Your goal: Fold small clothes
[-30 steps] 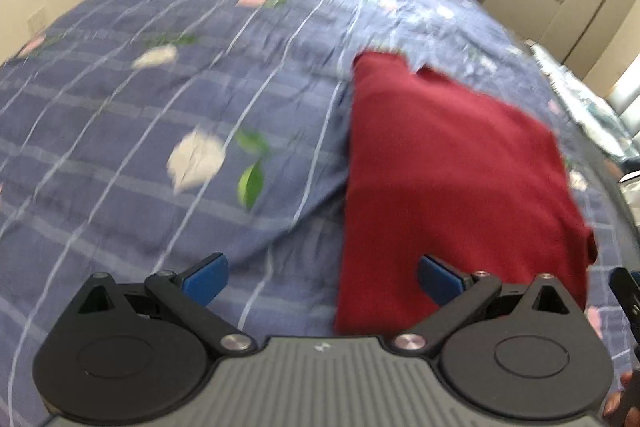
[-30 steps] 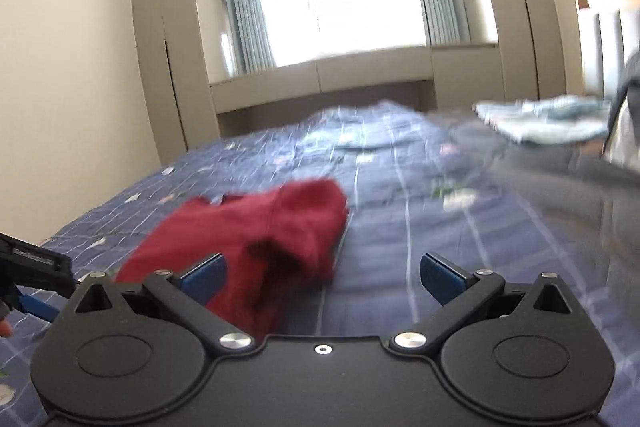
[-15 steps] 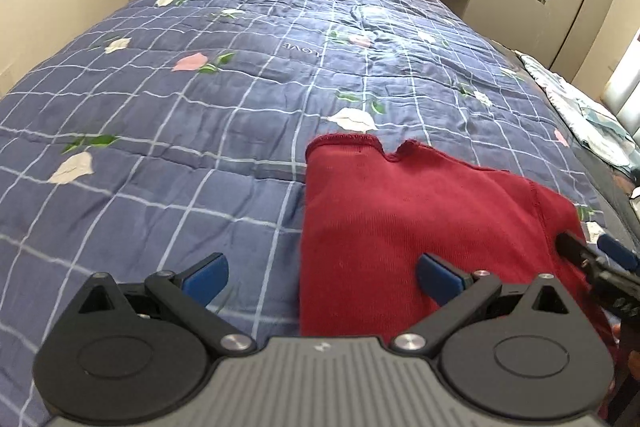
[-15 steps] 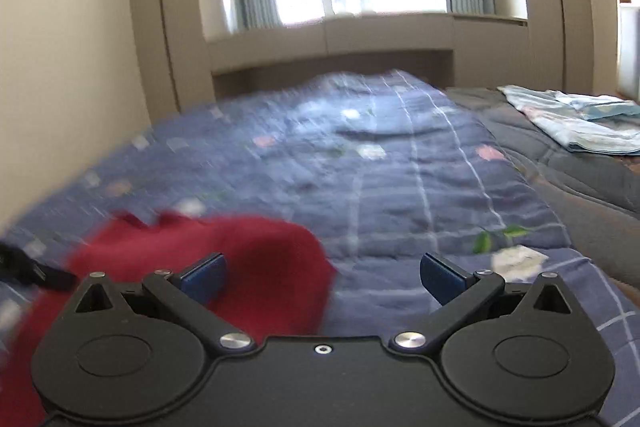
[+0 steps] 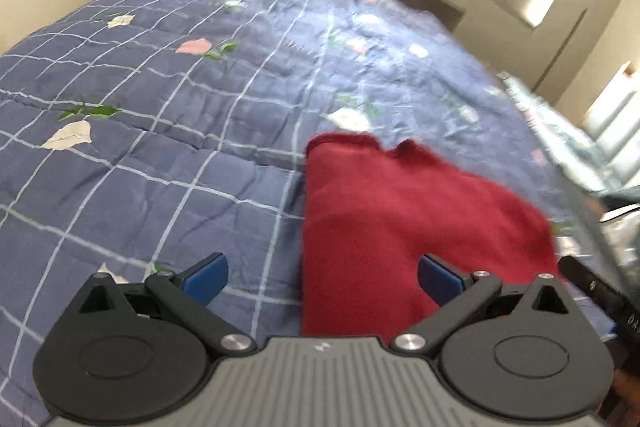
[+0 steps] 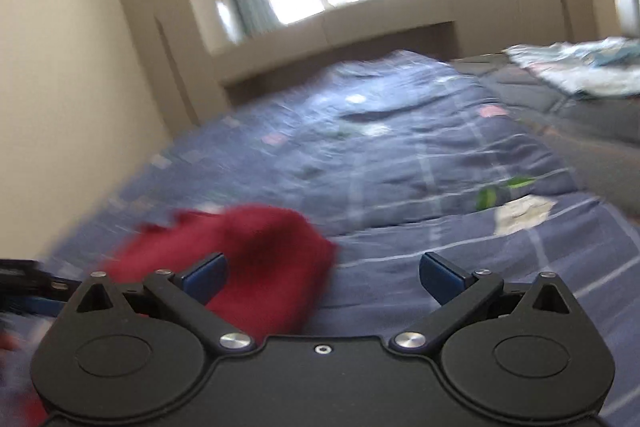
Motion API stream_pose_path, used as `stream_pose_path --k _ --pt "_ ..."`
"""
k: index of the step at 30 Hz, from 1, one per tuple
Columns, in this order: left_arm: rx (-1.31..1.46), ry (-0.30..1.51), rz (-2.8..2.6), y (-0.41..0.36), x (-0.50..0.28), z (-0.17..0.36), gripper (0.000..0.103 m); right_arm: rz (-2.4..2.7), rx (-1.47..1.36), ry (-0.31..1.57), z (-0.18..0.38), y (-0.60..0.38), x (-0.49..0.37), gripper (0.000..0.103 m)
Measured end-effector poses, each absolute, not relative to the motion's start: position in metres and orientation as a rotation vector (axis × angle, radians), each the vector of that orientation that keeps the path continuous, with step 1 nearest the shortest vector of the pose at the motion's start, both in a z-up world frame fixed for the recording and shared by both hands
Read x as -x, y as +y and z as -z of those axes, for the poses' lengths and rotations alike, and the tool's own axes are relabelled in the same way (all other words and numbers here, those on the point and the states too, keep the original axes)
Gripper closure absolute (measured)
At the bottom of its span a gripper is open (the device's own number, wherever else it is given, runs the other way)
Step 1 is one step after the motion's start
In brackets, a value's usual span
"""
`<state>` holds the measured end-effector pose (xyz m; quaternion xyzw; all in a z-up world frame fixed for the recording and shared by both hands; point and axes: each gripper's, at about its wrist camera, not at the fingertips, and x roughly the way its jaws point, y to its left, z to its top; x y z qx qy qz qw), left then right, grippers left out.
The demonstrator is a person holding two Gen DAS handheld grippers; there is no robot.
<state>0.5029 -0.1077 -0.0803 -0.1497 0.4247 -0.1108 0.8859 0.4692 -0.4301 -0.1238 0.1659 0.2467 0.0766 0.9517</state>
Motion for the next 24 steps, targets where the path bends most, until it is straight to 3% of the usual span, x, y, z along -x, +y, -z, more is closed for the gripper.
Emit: stream_pose_path --k 8,18,24 --pt "0.289 0.933 0.233 -0.106 -0.478 0.098 0.001 -0.155 -0.331 0.638 0.134 -0.415 -0.443 0.001" --pt "0.285 0.942 0.223 -0.109 -0.501 0.082 0.000 -0.238 -0.484 0.644 0.125 -0.428 -0.465 0.001" --pt "0.246 0.934 0.267 -0.123 -0.516 0.087 0.000 -0.261 -0.420 0.676 0.136 -0.414 -0.487 0.000"
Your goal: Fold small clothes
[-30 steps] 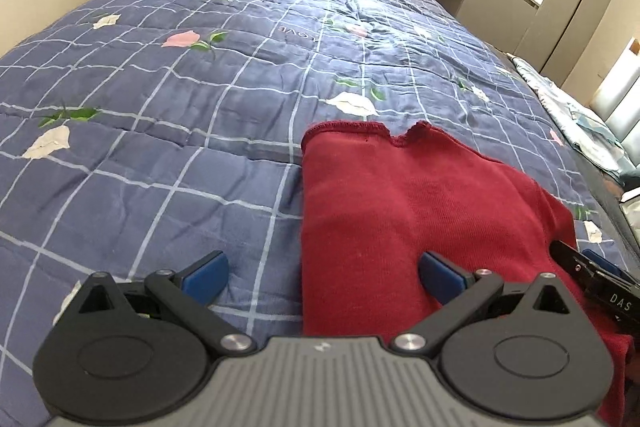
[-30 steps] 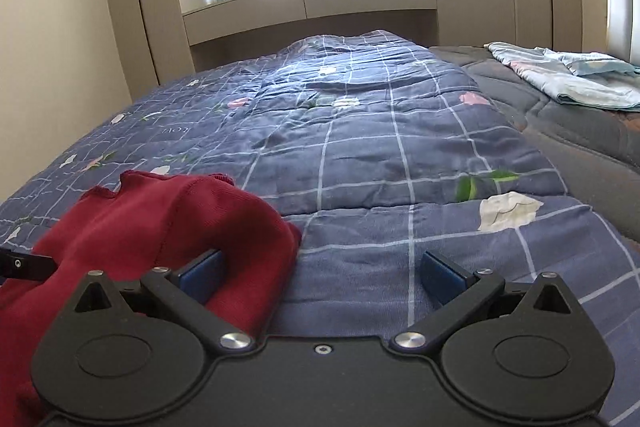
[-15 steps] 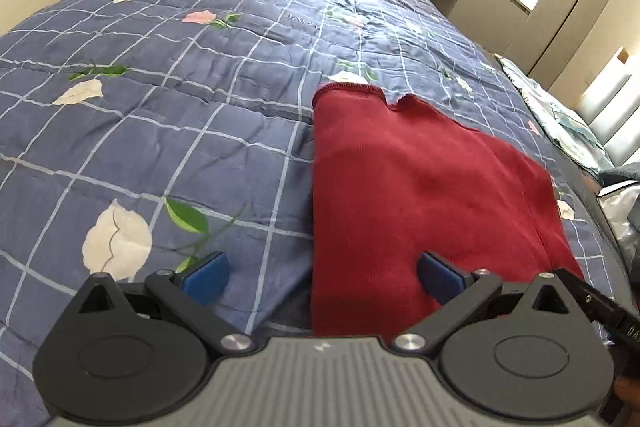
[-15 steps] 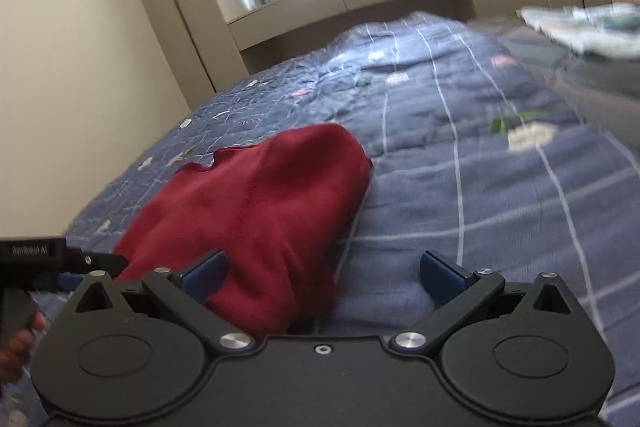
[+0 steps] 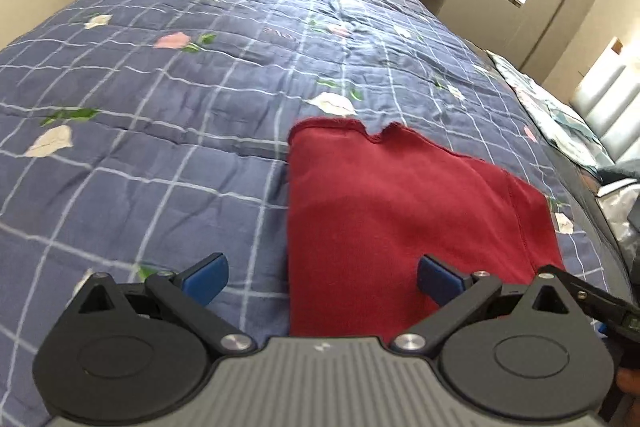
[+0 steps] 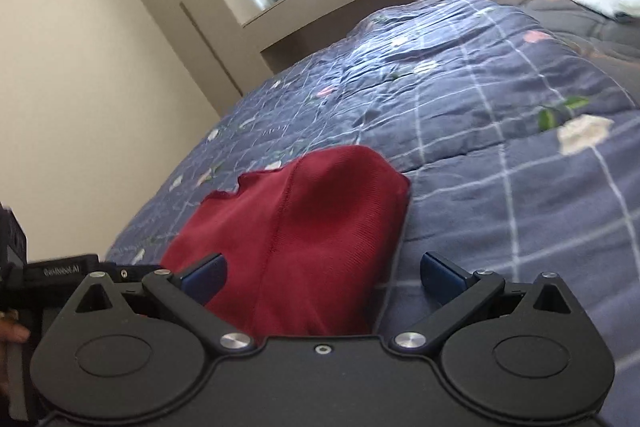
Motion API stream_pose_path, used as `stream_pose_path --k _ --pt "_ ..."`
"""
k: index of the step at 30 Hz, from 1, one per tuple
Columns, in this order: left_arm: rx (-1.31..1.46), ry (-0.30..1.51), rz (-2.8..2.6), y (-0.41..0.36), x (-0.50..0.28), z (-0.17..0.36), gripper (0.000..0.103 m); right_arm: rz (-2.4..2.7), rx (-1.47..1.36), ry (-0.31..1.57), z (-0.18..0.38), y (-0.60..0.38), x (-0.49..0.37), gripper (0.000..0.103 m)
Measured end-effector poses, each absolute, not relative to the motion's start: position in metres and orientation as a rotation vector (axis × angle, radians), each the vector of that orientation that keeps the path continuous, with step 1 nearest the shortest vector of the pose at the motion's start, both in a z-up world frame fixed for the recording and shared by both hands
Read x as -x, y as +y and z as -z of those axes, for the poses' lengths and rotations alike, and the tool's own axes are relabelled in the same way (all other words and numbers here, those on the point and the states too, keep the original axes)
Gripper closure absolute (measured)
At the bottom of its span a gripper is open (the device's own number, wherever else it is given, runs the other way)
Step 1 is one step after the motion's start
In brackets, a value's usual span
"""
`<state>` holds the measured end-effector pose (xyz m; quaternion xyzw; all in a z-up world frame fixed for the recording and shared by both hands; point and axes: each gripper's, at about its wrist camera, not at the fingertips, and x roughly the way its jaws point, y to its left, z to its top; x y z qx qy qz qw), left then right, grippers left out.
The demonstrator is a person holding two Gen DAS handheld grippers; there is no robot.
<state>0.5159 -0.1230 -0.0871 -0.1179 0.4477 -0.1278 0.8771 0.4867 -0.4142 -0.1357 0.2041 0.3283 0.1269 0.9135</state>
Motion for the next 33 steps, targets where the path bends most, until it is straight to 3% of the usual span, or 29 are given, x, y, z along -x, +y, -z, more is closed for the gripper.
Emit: stream_pose_path --k 7,9,10,11,13,15,17,21,33 --pt "0.290 0.976 0.308 -0.119 -0.521 0.098 0.001 -0.279 -0.512 0.674 0.140 -0.423 -0.488 0.003" --pt "0.287 0.979 0.312 -0.119 -0.521 0.095 0.014 -0.266 -0.521 0.671 0.137 -0.423 -0.486 0.024" --pt "0.285 0.982 0.326 -0.120 -0.520 0.092 0.020 -0.265 -0.532 0.674 0.137 -0.423 -0.485 0.043" --pt "0.291 0.987 0.347 -0.121 -0.519 0.090 0.031 -0.268 -0.554 0.680 0.137 -0.423 -0.485 0.047" --pt "0.291 0.995 0.344 -0.124 -0.518 0.085 0.036 -0.260 -0.585 0.686 0.137 -0.422 -0.484 0.054" --pt "0.271 1.001 0.332 -0.128 -0.519 0.080 0.055 -0.252 -0.594 0.685 0.135 -0.421 -0.483 0.062" --pt "0.272 1.004 0.323 -0.129 -0.518 0.074 0.069 -0.251 -0.598 0.675 0.129 -0.421 -0.481 0.077" --pt "0.273 0.980 0.323 -0.133 -0.513 0.054 0.077 -0.249 -0.584 0.639 0.109 -0.417 -0.475 0.082" --pt "0.274 0.909 0.462 -0.174 -0.461 -0.015 0.078 -0.194 -0.501 0.578 0.021 -0.450 -0.405 0.083"
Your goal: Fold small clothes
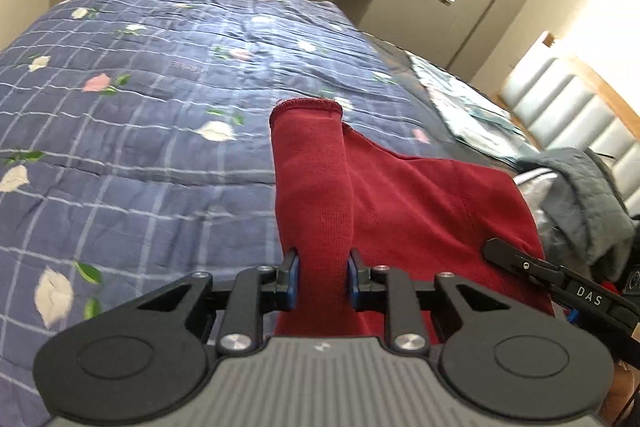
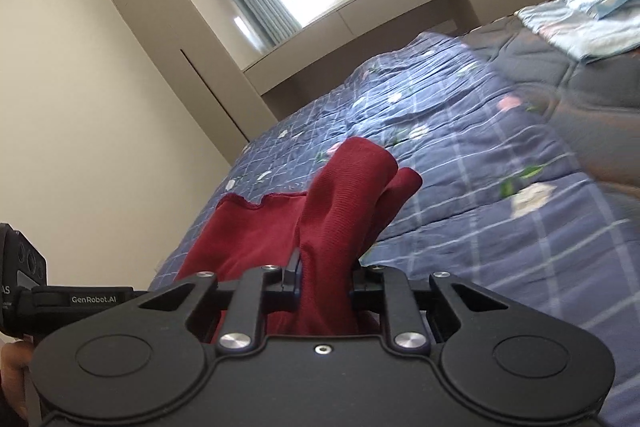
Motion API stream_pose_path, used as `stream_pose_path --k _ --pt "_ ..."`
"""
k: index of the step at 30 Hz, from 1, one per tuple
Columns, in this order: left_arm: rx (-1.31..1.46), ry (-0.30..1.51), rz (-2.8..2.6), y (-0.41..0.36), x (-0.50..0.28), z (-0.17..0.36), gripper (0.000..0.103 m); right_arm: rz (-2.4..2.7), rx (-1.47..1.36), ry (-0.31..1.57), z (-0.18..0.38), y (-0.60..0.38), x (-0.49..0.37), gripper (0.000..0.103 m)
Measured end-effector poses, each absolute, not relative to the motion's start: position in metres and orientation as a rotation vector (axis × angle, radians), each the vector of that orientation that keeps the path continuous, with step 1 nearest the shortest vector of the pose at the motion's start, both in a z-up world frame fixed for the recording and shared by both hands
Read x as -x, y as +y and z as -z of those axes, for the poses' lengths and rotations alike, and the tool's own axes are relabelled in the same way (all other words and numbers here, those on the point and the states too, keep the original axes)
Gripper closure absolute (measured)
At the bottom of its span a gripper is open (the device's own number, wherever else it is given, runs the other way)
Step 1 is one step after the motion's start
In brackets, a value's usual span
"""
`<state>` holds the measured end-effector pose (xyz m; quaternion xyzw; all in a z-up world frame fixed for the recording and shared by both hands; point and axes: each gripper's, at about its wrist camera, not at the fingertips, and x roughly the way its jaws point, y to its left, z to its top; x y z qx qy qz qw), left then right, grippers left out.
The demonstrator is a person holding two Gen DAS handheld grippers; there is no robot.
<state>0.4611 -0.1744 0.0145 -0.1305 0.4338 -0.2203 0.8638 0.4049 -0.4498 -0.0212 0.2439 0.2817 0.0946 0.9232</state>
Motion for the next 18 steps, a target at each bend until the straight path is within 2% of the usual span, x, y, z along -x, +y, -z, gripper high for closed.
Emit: stream_pose_path --k 6,13,15,17,18 --pt "0.272 0.938 0.500 -0.200 -0.430 -0.003 0.078 -0.137 -0.460 0.613 0.020 -0.468 -0.364 0.083" --pt "0.264 1.020 0.502 -0.220 -0.417 0.044 0.077 -0.064 -0.442 0.690 0.067 -0.478 -0.342 0.082" --pt "0.252 1.014 0.490 -0.221 -0.413 0.051 0.074 -0.049 -0.439 0.699 0.077 -0.477 -0.339 0.080" --pt "0.245 1.000 0.489 -0.221 -0.409 0.052 0.069 -0.039 -0.407 0.693 0.082 -0.475 -0.337 0.075" --pt "0.244 1.002 0.487 -0.221 -0.409 0.051 0.063 -0.033 -0.397 0.693 0.084 -0.476 -0.338 0.069"
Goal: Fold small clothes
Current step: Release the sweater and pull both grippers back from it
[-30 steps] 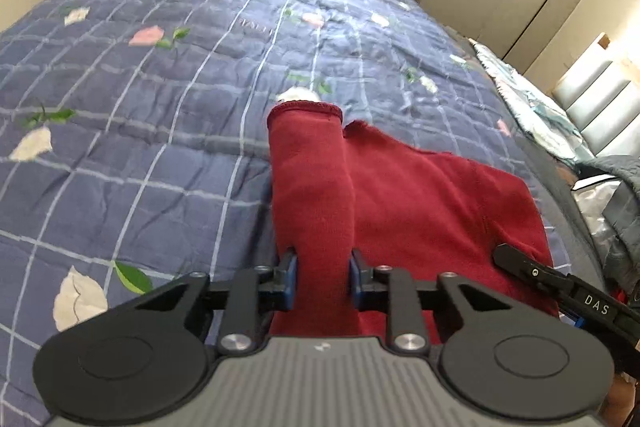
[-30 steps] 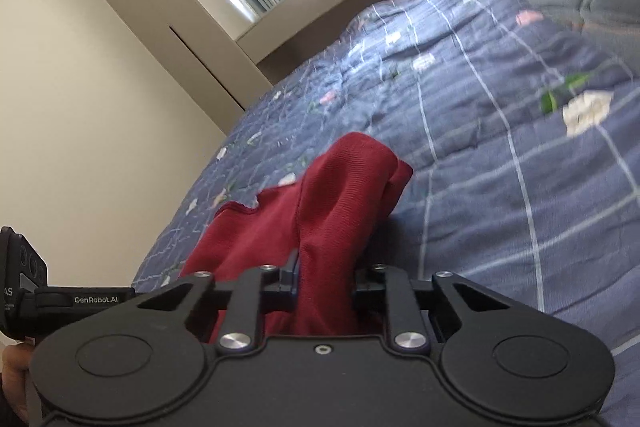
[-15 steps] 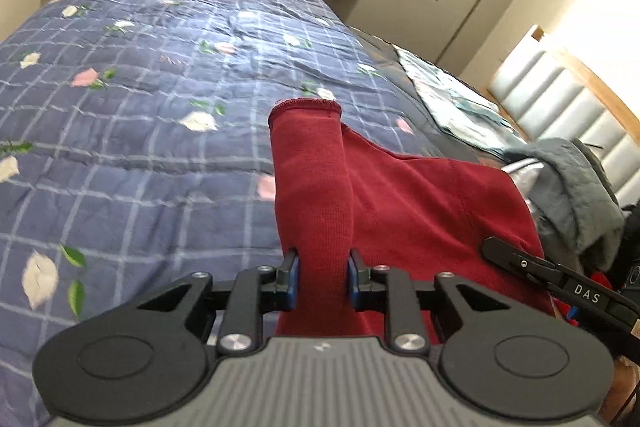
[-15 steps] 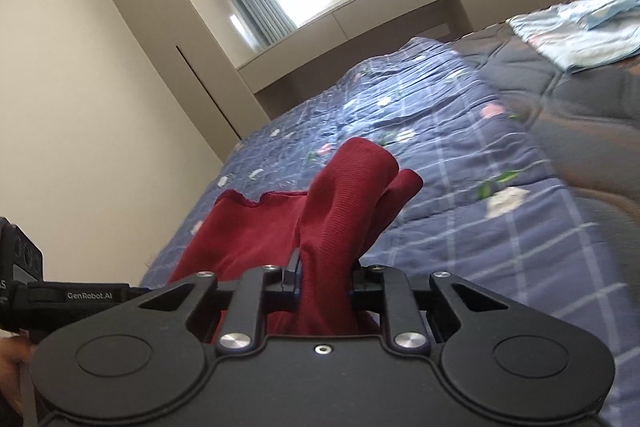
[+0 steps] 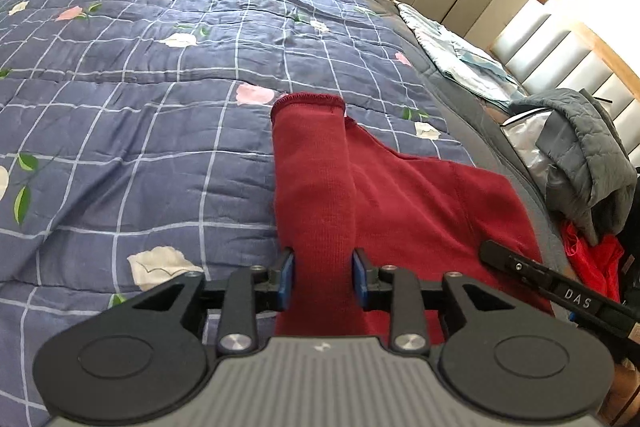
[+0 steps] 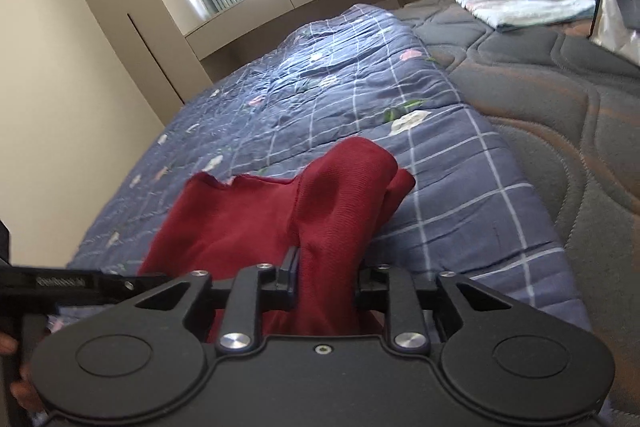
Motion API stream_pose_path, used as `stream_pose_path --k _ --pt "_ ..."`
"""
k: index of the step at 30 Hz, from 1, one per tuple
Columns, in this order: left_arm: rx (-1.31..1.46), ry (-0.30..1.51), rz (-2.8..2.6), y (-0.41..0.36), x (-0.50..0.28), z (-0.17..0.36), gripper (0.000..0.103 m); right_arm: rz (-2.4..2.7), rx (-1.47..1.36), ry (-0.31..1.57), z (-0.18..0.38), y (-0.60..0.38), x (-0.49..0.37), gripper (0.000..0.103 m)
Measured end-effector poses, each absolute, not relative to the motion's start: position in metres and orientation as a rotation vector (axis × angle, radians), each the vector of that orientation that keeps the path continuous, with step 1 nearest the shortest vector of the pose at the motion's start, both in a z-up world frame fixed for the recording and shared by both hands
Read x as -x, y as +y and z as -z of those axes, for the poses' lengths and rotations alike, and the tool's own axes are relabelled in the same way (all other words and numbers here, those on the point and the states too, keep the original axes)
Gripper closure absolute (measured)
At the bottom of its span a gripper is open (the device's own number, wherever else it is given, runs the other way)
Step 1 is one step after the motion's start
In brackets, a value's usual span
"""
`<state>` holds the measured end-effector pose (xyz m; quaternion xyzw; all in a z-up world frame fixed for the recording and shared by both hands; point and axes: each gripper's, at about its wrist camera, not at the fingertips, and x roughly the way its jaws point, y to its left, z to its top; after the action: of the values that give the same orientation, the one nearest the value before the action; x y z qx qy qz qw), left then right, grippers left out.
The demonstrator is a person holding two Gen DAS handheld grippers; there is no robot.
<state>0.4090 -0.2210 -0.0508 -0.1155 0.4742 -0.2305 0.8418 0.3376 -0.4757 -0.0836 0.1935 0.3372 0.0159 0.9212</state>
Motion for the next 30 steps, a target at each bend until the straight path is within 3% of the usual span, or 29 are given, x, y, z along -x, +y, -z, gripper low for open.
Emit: stream_pose_path --k 1,3,5,12,14,30 --pt "0.245 1.004 0.479 -0.220 -0.409 0.050 0.059 -0.019 -0.389 0.692 0.084 -0.476 -0.337 0.063" --pt "0.246 1.004 0.471 -0.220 -0.410 0.047 0.037 -0.008 -0.379 0.689 0.085 -0.476 -0.335 0.051" --pt "0.251 0.989 0.462 -0.218 -0.408 0.041 0.027 0.018 -0.350 0.674 0.082 -0.475 -0.330 0.026" --pt "0.221 0.904 0.418 -0.207 -0.382 0.010 0.006 0.097 -0.261 0.571 0.057 -0.464 -0.298 0.002" --pt "0.204 0.872 0.415 -0.203 -0.370 -0.001 0.000 0.111 -0.238 0.530 0.044 -0.456 -0.282 0.001" --pt "0.097 0.651 0.348 -0.144 -0.206 -0.047 0.000 0.155 -0.185 0.352 -0.015 -0.379 -0.116 0.001"
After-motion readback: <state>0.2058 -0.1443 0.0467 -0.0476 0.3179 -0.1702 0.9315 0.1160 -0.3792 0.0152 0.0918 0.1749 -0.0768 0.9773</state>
